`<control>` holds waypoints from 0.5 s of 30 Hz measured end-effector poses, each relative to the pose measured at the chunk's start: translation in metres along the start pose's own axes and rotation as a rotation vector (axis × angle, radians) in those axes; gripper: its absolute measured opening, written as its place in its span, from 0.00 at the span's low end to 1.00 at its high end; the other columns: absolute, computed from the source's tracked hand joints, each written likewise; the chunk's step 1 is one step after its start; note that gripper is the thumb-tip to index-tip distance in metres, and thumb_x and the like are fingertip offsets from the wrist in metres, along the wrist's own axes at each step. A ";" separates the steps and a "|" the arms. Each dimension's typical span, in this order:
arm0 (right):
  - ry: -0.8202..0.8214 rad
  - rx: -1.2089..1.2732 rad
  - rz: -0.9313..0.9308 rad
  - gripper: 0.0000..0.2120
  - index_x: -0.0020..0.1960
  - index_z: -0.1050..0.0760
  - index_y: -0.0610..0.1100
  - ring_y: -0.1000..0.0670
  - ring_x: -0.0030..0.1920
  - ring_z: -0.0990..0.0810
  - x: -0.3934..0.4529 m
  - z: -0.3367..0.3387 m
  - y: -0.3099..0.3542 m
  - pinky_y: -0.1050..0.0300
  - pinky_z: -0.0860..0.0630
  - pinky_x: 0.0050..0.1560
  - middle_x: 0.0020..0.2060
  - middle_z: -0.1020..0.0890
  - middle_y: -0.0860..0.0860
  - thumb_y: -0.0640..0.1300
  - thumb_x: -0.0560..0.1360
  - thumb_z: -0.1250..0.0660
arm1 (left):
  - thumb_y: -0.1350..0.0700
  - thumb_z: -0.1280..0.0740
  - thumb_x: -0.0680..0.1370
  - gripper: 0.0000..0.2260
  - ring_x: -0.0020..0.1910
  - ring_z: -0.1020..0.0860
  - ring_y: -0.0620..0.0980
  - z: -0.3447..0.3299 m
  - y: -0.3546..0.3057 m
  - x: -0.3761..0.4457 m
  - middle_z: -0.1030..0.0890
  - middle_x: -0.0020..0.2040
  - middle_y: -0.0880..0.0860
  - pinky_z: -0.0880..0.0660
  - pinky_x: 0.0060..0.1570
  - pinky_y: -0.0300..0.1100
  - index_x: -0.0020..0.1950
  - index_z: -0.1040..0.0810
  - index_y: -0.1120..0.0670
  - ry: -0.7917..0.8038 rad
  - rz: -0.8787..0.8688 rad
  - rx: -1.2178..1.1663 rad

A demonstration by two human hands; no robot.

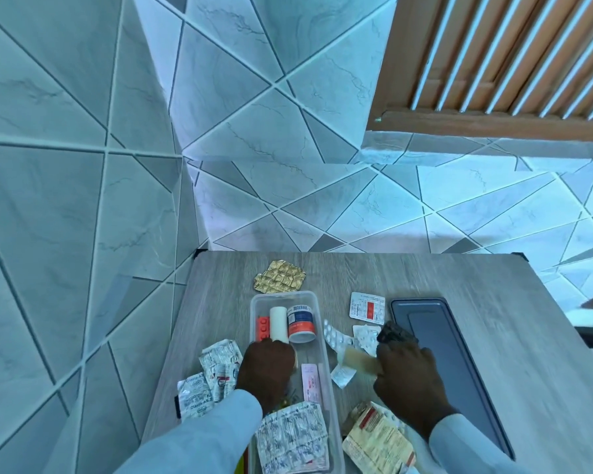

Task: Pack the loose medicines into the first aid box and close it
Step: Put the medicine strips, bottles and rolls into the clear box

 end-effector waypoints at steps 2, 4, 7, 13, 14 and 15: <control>-0.075 0.159 -0.060 0.11 0.47 0.23 0.48 0.47 0.43 0.21 0.002 0.022 -0.003 0.53 0.28 0.41 0.43 0.19 0.51 0.50 0.65 0.34 | 0.55 0.20 0.59 0.12 0.31 0.17 0.56 -0.001 0.002 -0.004 0.16 0.33 0.56 0.21 0.33 0.48 0.39 0.17 0.56 0.038 0.009 -0.001; 0.010 0.452 -0.106 0.14 0.51 0.24 0.48 0.50 0.40 0.20 0.005 0.032 0.009 0.58 0.28 0.37 0.43 0.19 0.51 0.53 0.68 0.34 | 0.57 0.27 0.71 0.11 0.44 0.17 0.61 0.002 0.001 -0.009 0.15 0.46 0.60 0.22 0.48 0.52 0.51 0.18 0.58 0.037 0.006 -0.001; 0.233 0.811 -0.215 0.18 0.57 0.27 0.48 0.53 0.38 0.20 0.009 0.021 0.042 0.62 0.27 0.33 0.43 0.18 0.50 0.51 0.69 0.32 | 0.59 0.35 0.76 0.14 0.57 0.21 0.61 0.005 0.003 -0.011 0.19 0.58 0.61 0.29 0.60 0.51 0.61 0.24 0.58 0.011 0.031 -0.041; 0.336 0.804 -0.247 0.24 0.61 0.32 0.46 0.48 0.46 0.20 0.010 0.001 0.083 0.58 0.24 0.41 0.47 0.23 0.49 0.51 0.69 0.31 | 0.54 0.35 0.76 0.12 0.54 0.22 0.55 0.023 0.026 -0.020 0.18 0.56 0.54 0.25 0.54 0.47 0.59 0.24 0.52 -0.067 0.208 -0.248; 0.338 0.747 -0.229 0.24 0.61 0.32 0.47 0.47 0.47 0.20 0.010 0.000 0.087 0.56 0.23 0.44 0.48 0.22 0.48 0.52 0.69 0.31 | 0.54 0.36 0.75 0.12 0.53 0.22 0.54 0.025 0.030 -0.021 0.18 0.56 0.53 0.24 0.53 0.46 0.59 0.24 0.52 -0.082 0.236 -0.294; 0.330 0.683 -0.207 0.23 0.60 0.32 0.47 0.46 0.49 0.20 0.011 -0.001 0.090 0.53 0.22 0.48 0.50 0.21 0.47 0.52 0.69 0.31 | 0.53 0.36 0.75 0.12 0.53 0.22 0.53 0.026 0.034 -0.022 0.18 0.55 0.52 0.24 0.52 0.46 0.58 0.24 0.51 -0.092 0.257 -0.338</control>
Point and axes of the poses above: each hand's wrist, its own x-axis towards the middle knuckle, its own z-axis out of the back of the hand, y = z × x, the point moved 6 cm from there along x, towards the middle knuckle
